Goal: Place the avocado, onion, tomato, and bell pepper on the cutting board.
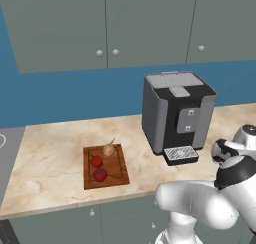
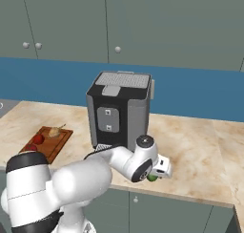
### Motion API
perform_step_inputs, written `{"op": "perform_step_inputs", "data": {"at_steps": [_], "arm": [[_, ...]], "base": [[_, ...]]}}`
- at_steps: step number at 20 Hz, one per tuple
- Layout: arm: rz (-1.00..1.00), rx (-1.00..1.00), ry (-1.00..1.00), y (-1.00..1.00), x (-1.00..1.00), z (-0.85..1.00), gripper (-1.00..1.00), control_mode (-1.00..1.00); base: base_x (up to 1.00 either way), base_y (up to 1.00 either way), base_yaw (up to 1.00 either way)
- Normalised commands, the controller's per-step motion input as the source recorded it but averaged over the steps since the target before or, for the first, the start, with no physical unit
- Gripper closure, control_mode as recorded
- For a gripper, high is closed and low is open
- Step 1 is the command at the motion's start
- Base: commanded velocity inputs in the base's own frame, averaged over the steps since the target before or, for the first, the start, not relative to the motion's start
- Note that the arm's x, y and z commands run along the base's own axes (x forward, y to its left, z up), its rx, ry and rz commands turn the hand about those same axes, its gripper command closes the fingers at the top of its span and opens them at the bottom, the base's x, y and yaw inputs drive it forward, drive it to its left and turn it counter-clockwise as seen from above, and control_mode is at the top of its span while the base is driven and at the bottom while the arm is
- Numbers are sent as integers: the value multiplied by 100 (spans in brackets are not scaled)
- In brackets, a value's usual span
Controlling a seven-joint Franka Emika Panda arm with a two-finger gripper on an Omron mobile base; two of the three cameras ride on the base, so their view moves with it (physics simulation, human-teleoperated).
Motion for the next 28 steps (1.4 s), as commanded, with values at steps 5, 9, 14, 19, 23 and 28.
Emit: {"op": "perform_step_inputs", "data": {"at_steps": [5,9,14,19,23,28], "arm": [[0,0,2,-4,11,-21,100,-100],[0,1,-8,-9,-11,51,100,-100],[3,0,-17,12,-34,83,100,-100],[3,0,-9,44,-60,76,100,-100],[2,0,0,76,-62,53,100,-100],[3,-1,-6,96,-44,37,100,-100]], "base": [[0,0,0],[0,0,0],[0,0,0],[0,0,0],[0,0,0],[0,0,0]]}}
